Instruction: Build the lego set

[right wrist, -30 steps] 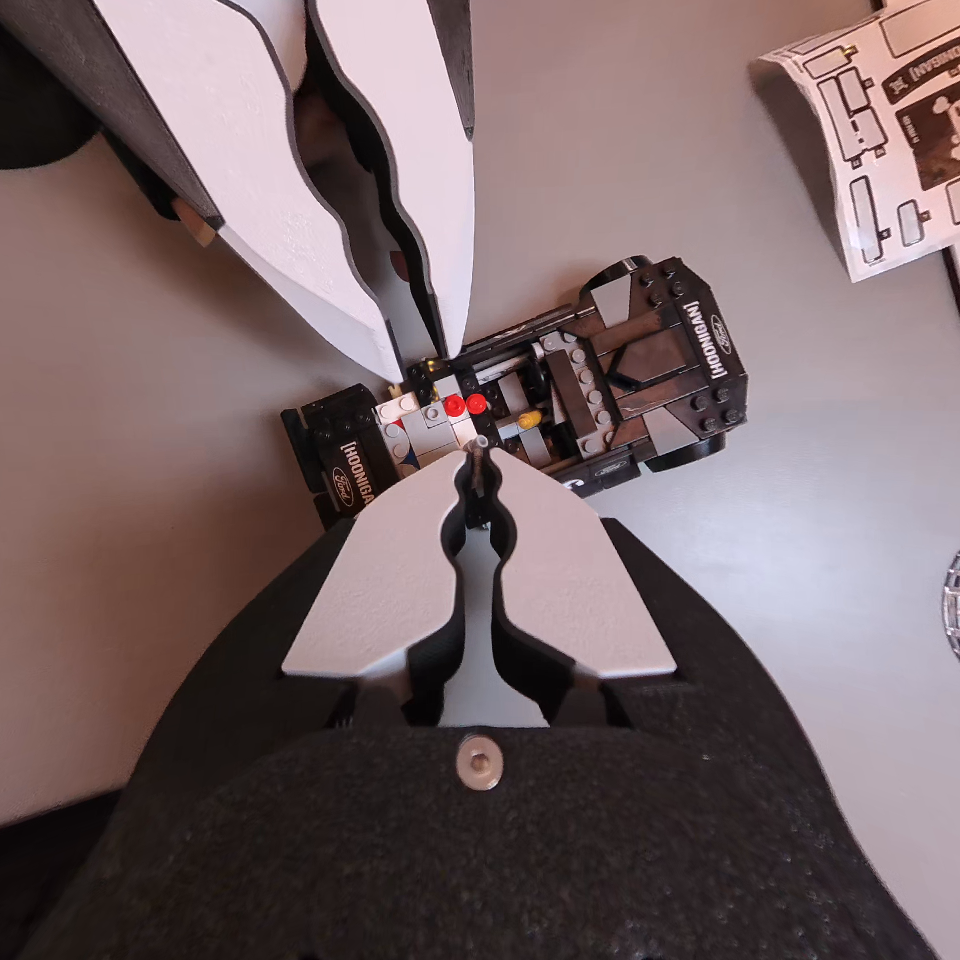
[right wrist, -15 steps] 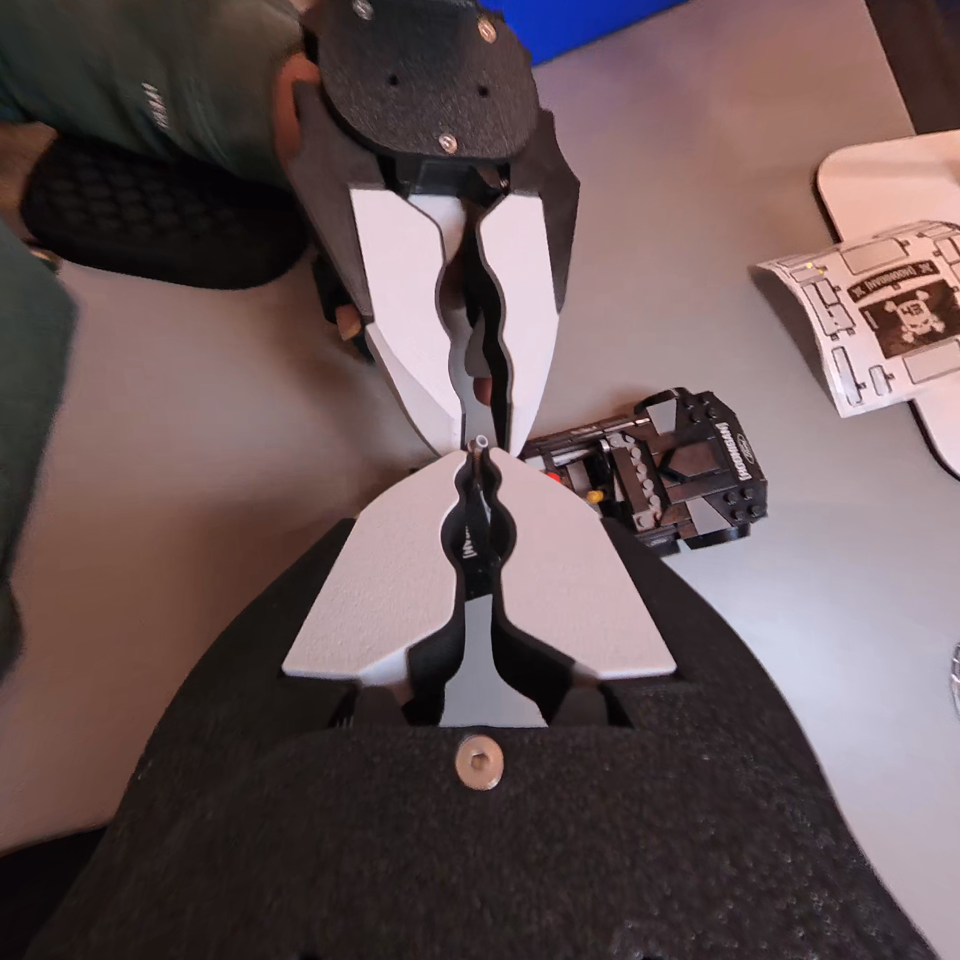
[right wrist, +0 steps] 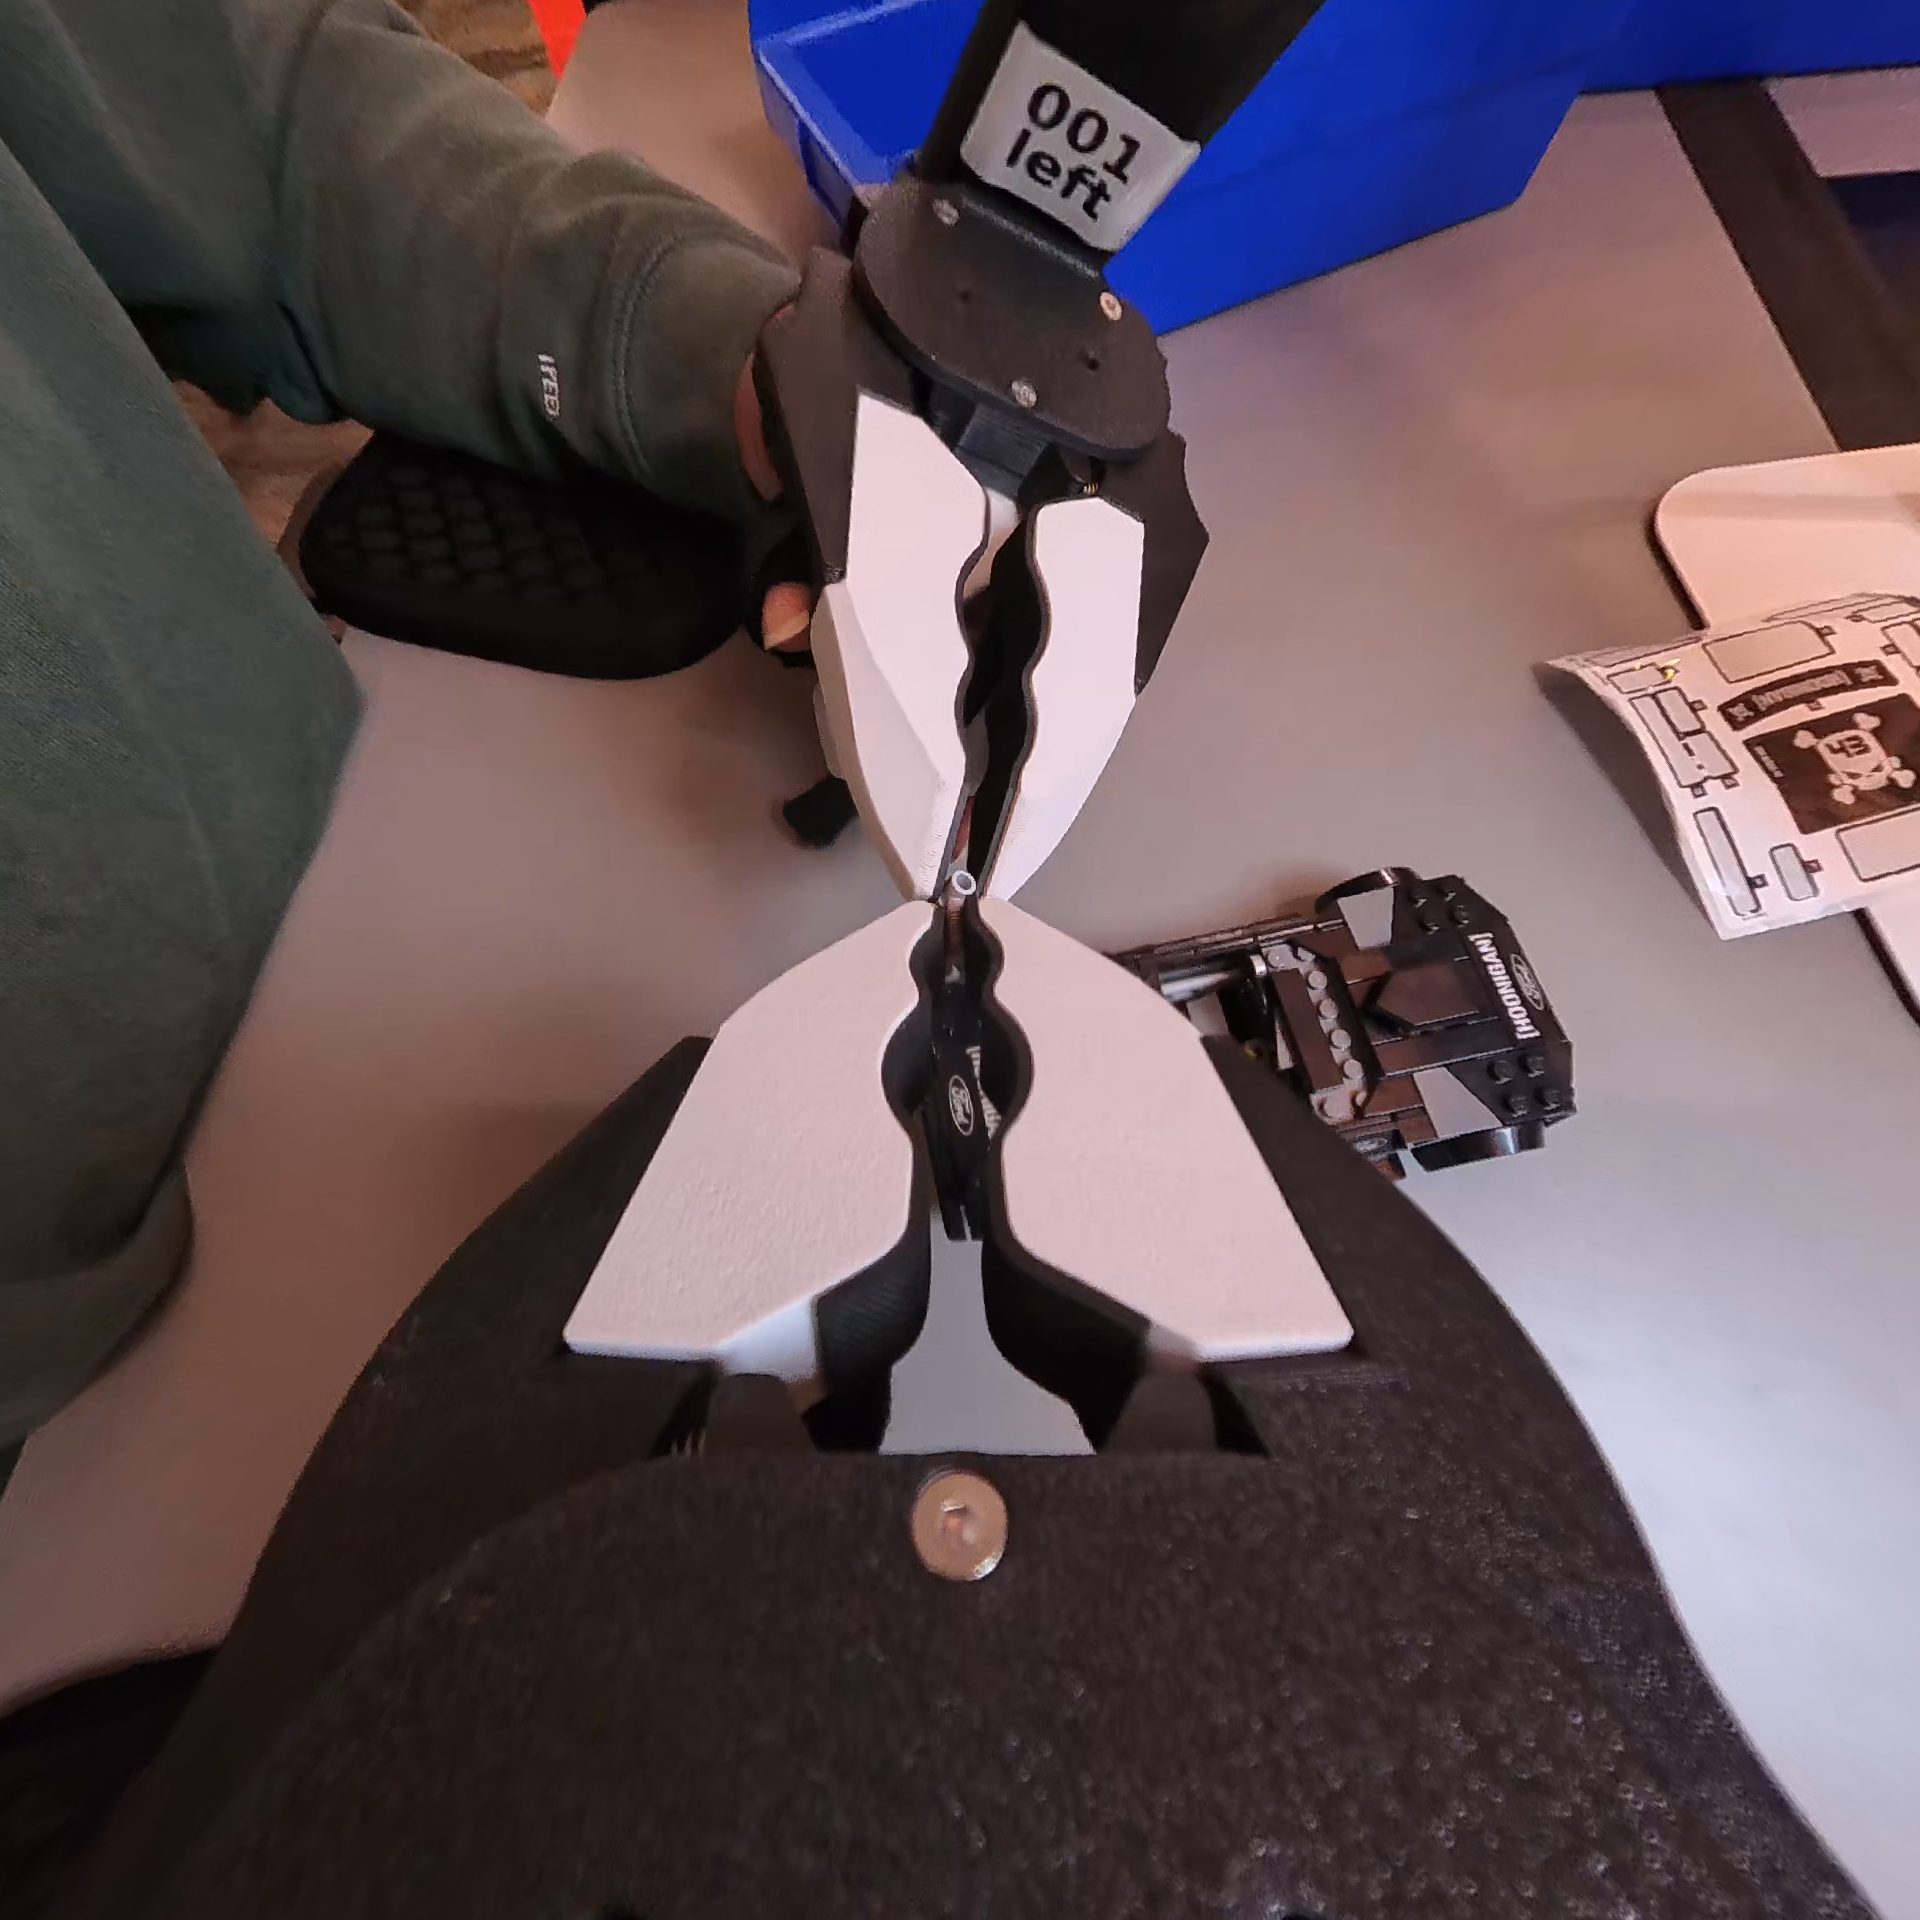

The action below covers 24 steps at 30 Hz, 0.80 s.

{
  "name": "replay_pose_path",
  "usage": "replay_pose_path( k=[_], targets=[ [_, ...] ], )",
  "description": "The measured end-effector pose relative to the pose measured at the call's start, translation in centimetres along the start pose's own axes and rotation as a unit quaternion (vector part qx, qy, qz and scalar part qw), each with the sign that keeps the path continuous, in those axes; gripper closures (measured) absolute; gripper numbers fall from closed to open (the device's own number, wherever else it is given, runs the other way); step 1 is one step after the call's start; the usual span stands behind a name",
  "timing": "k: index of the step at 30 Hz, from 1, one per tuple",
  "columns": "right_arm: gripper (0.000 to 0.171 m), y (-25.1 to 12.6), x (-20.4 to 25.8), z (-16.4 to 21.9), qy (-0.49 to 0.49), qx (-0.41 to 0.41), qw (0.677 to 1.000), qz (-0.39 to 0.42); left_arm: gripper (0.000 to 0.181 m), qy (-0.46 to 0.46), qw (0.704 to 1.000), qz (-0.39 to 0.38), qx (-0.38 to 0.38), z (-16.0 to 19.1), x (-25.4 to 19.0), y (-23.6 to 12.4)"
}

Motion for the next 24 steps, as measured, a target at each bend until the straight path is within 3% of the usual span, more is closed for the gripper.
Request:
replay_pose_path(
  k=[6, 11, 16, 18, 24],
  targets=[
    [0.156, -1.6, -0.2, -2.2, -0.003, -0.087, 0.996, 0.018, 0.175, -0.09, 0.99, 0.101, -0.049, -1.6, -1.4, -1.2],
    [0.156, -2.7, 0.3, -3.3, -0.027, -0.129, 0.99, 0.042, 0.175, -0.156, 0.966, 0.187, -0.083, -2.8, -2.7, -1.9],
    [0.158, -2.5, 0.3, -4.1, -0.076, -0.116, 0.987, 0.082, 0.175, -0.182, 0.955, 0.216, -0.09, -3.1, -3.3, -1.7],
    [0.168, -2.3, 0.3, -4.2, -0.094, -0.108, 0.986, 0.09, 0.175, -0.184, 0.954, 0.218, -0.089, -3.0, -3.4, -1.6],
    [0.16, -2.2, 0.2, -4.7, -0.101, -0.115, 0.984, 0.092, 0.175, -0.196, 0.949, 0.226, -0.096, -3.2, -3.4, -1.8]
  ],
)
Point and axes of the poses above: each gripper's, where its closed fingertips meet, y out along the fingers, z out of its underside, x = y × z across the jaws, the point moved 1 cm from there along -y, back along the fingers, and after that the axes turned 10 degrees about -y, right-handed, at the moved point
